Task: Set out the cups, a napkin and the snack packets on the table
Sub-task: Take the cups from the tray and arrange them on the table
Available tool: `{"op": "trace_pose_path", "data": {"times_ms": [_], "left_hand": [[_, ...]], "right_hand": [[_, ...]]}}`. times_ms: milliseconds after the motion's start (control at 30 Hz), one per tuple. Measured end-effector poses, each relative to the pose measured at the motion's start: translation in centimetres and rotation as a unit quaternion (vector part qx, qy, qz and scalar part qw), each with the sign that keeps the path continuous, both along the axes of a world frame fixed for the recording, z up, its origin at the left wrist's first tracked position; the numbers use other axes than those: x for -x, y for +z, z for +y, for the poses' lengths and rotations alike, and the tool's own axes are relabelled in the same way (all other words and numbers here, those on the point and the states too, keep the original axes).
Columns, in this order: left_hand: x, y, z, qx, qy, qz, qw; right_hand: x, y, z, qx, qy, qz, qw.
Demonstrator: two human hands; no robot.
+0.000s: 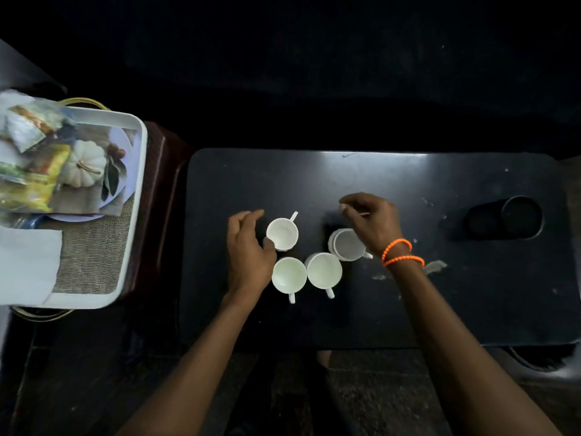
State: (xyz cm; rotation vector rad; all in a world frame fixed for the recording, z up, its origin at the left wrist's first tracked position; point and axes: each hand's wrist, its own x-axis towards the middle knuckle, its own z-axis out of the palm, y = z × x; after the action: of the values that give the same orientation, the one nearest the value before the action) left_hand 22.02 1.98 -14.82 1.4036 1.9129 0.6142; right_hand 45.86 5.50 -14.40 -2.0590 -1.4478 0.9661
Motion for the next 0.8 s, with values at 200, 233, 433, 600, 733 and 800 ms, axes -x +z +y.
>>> {"op": "trace_pose_path", "data": {"times_ms": [200, 233, 433, 600, 733, 800], "left_hand": [[-7.7, 4.3, -1.9, 0.005, -0.045, -0.067, 0.997], [-8.9, 4.3, -1.9, 0.077, -0.084, -0.064, 0.991], [-12.7, 3.2, -1.5, 0.226, -0.243, 0.135, 0.934], [-13.1, 3.0, -1.6, 0.202, -0.258, 0.176, 0.928], [-13.7, 4.1, -2.9, 0.145, -0.242, 0.233, 0.931], [-14.4, 4.5, -4.2, 0.135, -0.223, 0.189, 0.947]], "right_hand": [[-2.3, -0.9, -3.8, 0.054, -0.016, -0.01, 0.998], [-2.5, -1.1, -4.2, 0.053, -0.03, 0.001, 0.998], [-3.5, -1.4, -5.8, 0.076, -0.1, 0.069, 0.99], [-3.7, -1.0, -7.1, 0.116, -0.104, 0.114, 0.981], [-3.6, -0.8, -7.9, 0.132, -0.079, 0.114, 0.981], [-3.8, -0.9, -8.2, 0.142, -0.096, 0.133, 0.976]]}}
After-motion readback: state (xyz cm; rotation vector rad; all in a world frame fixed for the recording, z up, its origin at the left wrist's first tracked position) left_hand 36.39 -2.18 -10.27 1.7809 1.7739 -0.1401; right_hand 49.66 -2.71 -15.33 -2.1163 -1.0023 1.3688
